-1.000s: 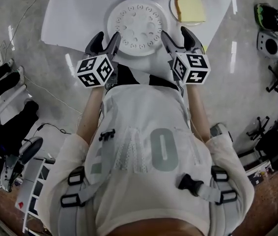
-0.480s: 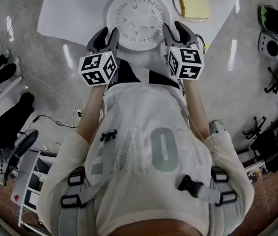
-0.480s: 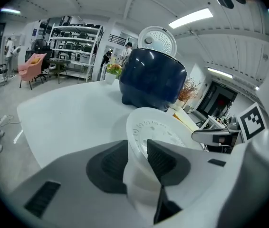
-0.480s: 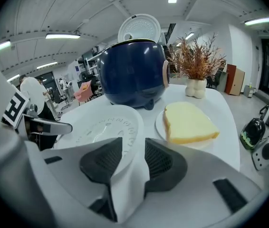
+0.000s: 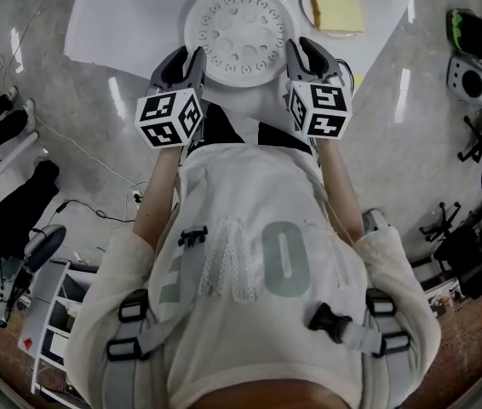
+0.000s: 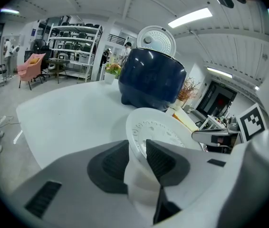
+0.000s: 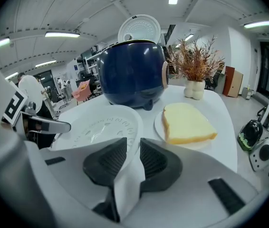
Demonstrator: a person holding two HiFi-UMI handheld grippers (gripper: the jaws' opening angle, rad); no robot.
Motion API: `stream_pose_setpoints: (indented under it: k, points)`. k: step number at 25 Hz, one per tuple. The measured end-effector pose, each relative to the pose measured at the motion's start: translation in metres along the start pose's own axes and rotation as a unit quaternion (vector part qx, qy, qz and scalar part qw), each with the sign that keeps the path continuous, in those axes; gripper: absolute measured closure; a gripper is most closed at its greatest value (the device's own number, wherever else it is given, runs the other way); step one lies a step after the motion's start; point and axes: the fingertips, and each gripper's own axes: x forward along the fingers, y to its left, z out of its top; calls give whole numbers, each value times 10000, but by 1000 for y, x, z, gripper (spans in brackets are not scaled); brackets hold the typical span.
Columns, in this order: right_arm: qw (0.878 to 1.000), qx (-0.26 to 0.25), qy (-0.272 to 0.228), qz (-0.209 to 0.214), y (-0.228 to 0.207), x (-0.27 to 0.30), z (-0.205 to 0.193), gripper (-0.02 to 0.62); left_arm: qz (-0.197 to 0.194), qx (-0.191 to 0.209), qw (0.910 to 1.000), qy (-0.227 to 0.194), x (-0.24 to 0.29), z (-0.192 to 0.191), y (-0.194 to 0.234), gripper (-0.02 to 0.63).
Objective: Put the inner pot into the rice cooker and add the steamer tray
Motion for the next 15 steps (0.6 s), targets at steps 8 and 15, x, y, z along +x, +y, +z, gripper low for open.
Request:
stream_pose_setpoints:
  k: [8, 15]
  points:
    - [9998, -169, -91, 101, 4, -9, 11, 514, 69, 135, 9998, -116, -14, 7, -4, 486]
    - [9975, -378, -588, 116, 14, -31, 43, 522, 38, 375, 9984, -431, -38, 28, -10, 492]
